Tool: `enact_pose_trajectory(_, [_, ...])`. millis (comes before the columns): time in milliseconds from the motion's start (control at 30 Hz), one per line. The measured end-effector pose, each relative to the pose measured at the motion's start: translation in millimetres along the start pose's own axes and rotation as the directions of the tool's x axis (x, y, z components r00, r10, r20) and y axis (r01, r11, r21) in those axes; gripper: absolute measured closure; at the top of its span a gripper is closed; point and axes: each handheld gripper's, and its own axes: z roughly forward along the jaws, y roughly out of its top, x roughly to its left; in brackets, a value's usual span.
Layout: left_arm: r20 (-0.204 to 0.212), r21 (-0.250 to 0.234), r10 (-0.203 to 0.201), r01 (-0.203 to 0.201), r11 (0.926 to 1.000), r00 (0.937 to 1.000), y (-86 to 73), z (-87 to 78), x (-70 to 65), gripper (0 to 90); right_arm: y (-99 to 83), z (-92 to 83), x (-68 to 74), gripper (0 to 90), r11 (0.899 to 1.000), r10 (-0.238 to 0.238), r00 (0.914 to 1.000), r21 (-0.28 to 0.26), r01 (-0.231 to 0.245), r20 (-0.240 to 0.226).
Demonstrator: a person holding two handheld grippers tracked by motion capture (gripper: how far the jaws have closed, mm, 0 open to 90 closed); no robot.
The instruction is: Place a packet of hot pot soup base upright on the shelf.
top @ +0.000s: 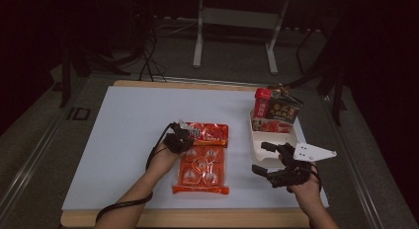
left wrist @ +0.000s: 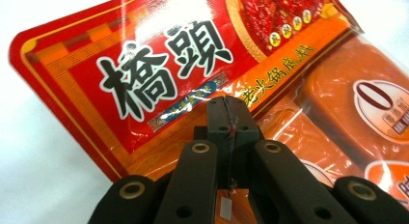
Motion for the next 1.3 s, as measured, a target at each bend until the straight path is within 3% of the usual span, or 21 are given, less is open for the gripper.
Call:
enact_pose_trajectory(267, [0.036,0.011,0.028,-0.028,0.9996,0.999,-4.2,-4.7,-7.9,90.0,0.4,1.5,0.7,16.6,1.0,-0.002,1.0,0.005,0.002,-0.004])
enact_pose_trajectory(300, [0.059,0.012,0.057,-0.058,0.9982,0.9966,-5.0,-7.0,-16.8,90.0,0.5,2.1,0.8,16.7,1.0,-0.001,1.0,0.006,0.001,-0.007])
enact_pose_trajectory(400, [0.086,0.006,0.062,-0.063,0.998,0.9943,-4.5,-8.2,-21.4,90.0,0.2,2.6,0.7,16.6,1.0,0.002,1.0,0.008,-0.002,-0.005])
enact_pose_trajectory(600, [0.085,0.005,0.095,-0.096,0.9954,0.9918,-2.8,-10.1,-25.1,90.0,0.4,2.7,1.2,16.6,1.0,-0.001,1.0,0.009,0.001,-0.006])
enact_pose_trajectory(867, [0.1,-0.057,0.052,-0.047,0.9973,0.9937,-1.8,-23.1,-11.9,89.4,0.8,0.2,-2.0,18.1,1.0,0.015,0.9999,0.002,-0.015,-0.002])
enact_pose_trajectory(967, [0.079,-0.077,0.045,-0.039,0.9963,0.9958,-3.5,-30.2,-5.6,80.9,1.2,-1.0,-2.4,17.5,1.0,0.008,0.9999,0.003,-0.008,0.009])
enact_pose_trajectory(1033, [0.078,-0.098,0.036,-0.029,0.9947,0.9963,-5.1,-35.1,-1.3,80.1,1.9,-1.0,-1.6,16.3,1.0,0.005,0.9999,0.012,-0.005,0.013])
enact_pose_trajectory(1300, [0.042,-0.139,-0.02,0.026,0.9899,0.9989,-8.7,-50.4,17.0,54.8,3.4,0.8,4.2,13.5,0.998,-0.062,0.9959,0.029,0.06,0.066])
